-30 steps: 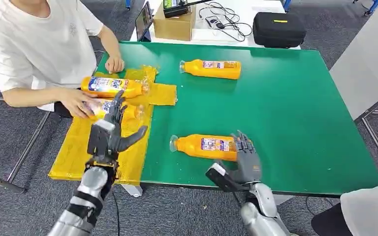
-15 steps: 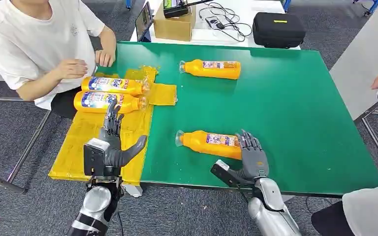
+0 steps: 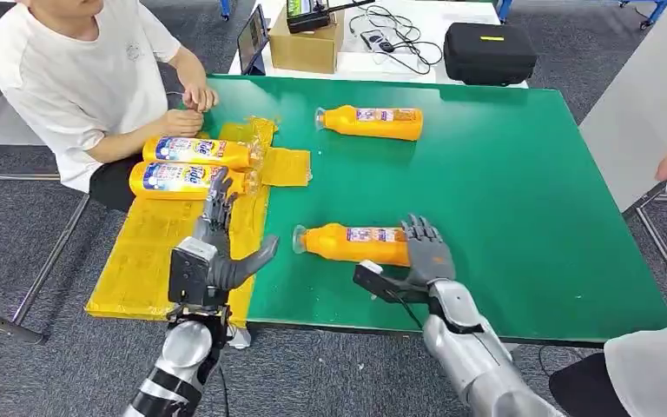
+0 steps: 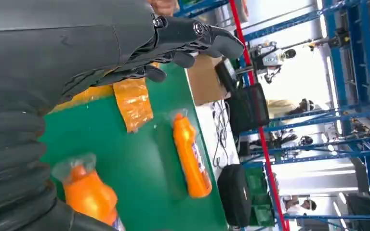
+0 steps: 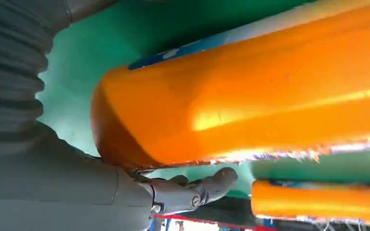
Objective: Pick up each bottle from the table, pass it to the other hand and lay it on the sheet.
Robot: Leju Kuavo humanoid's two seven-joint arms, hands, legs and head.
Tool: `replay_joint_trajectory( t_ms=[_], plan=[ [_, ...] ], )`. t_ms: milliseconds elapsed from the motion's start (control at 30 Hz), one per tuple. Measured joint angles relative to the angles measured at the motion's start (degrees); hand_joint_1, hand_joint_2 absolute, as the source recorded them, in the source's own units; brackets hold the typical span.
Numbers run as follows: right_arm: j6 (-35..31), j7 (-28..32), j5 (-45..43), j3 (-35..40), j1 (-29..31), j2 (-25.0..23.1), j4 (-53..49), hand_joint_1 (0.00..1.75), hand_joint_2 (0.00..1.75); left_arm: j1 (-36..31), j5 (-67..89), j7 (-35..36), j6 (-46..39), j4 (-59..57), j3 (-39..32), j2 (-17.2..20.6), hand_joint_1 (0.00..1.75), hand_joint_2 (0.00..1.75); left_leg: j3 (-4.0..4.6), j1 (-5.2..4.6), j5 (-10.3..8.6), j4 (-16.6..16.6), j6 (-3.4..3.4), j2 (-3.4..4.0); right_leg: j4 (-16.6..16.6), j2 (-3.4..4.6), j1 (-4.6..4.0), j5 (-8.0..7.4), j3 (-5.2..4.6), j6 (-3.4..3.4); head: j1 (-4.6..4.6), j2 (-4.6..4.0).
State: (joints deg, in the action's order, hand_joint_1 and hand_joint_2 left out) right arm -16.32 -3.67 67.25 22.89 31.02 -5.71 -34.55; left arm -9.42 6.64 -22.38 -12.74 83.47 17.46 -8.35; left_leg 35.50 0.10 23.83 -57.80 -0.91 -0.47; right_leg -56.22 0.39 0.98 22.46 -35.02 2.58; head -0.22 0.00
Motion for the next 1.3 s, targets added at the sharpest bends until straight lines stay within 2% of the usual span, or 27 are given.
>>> replay_joint_trajectory(
  t_ms=[200, 433, 467, 500, 1300],
  plan=[
    [9.7, -2.8, 2.4, 3.4, 5.7, -2.0, 4.5, 0.00, 1.75, -1.8, -2.1, 0.7, 0.5, -2.4, 0.0, -0.7, 0.00, 1.75, -0.07, 0.00, 0.00, 0.0, 0.00, 0.15, 0.0, 0.07, 0.00, -0.01, 0.02, 0.00, 0.00, 0.00],
    [11.2, -4.1, 3.0, 6.0, 7.8, -3.0, 7.4, 0.00, 1.75, -3.5, -3.5, 0.6, -0.1, -5.3, -0.2, -1.3, 0.00, 1.75, -0.09, 0.00, 0.01, 0.0, 0.00, 0.16, 0.0, 0.07, 0.00, -0.01, 0.05, 0.00, 0.00, 0.00],
    [11.5, -4.1, 3.0, 6.2, 8.0, -3.0, 7.8, 1.13, 1.75, -3.7, -3.6, 0.6, -0.1, -5.5, -0.3, -1.3, 0.00, 1.75, -0.10, 0.00, 0.01, 0.0, 0.00, 0.16, 0.0, 0.07, 0.00, -0.01, 0.05, 0.00, -0.02, 0.00],
    [11.7, -4.2, 2.9, 6.4, 8.2, -3.1, 8.0, 1.75, 1.75, -3.8, -3.6, 0.5, -0.1, -5.7, -0.3, -1.3, 0.00, 1.75, -0.12, 0.00, 0.01, 0.0, 0.00, 0.16, 0.0, 0.07, 0.00, -0.01, 0.06, 0.00, 0.00, 0.00],
    [13.2, 1.6, -1.4, 6.9, 9.6, -2.0, 11.0, 1.75, 1.75, -6.2, -2.3, -1.4, -0.8, -9.1, 0.1, -1.4, 0.00, 1.75, -0.53, 0.00, 0.03, 0.0, 0.00, 0.18, 0.1, 0.07, 0.00, 0.00, 0.43, -0.01, 0.00, 0.00]
  ],
)
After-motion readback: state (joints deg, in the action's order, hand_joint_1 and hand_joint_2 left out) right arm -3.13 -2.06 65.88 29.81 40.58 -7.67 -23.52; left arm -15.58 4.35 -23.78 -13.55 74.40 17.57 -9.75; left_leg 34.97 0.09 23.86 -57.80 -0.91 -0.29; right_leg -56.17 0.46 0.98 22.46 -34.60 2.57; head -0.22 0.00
